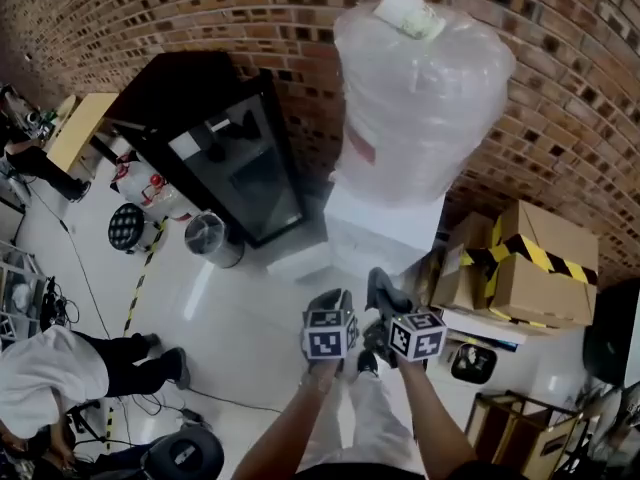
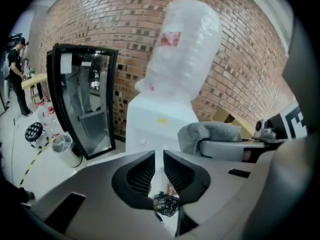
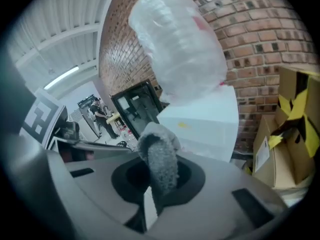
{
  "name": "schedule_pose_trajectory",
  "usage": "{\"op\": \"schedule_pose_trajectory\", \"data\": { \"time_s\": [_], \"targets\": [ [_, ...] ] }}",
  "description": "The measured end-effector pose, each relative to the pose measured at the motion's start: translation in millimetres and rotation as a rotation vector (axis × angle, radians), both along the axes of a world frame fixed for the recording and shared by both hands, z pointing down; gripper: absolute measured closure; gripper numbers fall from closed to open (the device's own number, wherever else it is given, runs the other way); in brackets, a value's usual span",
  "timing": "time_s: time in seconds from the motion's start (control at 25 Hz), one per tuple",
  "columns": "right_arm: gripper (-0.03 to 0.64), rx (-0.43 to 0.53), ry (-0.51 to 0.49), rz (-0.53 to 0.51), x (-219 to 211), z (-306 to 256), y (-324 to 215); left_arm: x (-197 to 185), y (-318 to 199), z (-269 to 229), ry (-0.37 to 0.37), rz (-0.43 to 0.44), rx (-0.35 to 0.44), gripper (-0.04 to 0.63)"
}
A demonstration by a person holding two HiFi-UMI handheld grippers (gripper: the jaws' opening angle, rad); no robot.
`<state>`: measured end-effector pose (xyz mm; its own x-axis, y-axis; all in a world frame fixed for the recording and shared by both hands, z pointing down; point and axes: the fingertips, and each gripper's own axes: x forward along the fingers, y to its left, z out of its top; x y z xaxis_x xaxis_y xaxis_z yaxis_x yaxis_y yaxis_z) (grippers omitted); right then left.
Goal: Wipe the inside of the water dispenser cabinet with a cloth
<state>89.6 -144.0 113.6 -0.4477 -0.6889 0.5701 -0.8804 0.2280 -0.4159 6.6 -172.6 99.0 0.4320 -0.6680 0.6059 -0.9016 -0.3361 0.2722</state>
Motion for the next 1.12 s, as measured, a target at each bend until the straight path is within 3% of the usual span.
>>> {"op": "schedule_pose_trajectory", "data": {
  "time_s": [0.16,0.4,0.56,0.68,0.88,1.0,1.12],
  "targets": [
    [0.597,-0.014,0.014,-0.008,14.7,113.4,-7.3,0.1,-6.8,112.5,-0.011,-0.013,-0.023,0.563],
    [0.597,0.057,0.080,-0.123,0.8,323.2,-23.1,-8.6,-39.1,271.3,-0.009,-0.001,0.089,0.565],
    [0.597,0.087,0.137,-0.167,-11.8,460.7,-55.6,-19.6,-63.1,377.0,-0.090,0.050,0.128,0.572],
    [0.597,0.113,0.146,-0.130,-9.4,541.9,-97.1,-25.7,-78.1,438.4,-0.086,0.041,0.137,0.572],
    [0.597,0.224,0.121,0.064,7.2,592.6,-171.3,-20.3,-103.0,477.6,-0.003,0.068,0.147,0.572],
    [0.597,0.350,0.119,0.147,13.8,568.7,-197.7,-18.5,-118.8,469.5,0.009,0.044,0.193,0.572],
    [0.597,0.441,0.115,0.159,10.7,535.8,-202.8,-9.1,-121.6,466.7,-0.016,0.036,0.226,0.572]
  ]
}}
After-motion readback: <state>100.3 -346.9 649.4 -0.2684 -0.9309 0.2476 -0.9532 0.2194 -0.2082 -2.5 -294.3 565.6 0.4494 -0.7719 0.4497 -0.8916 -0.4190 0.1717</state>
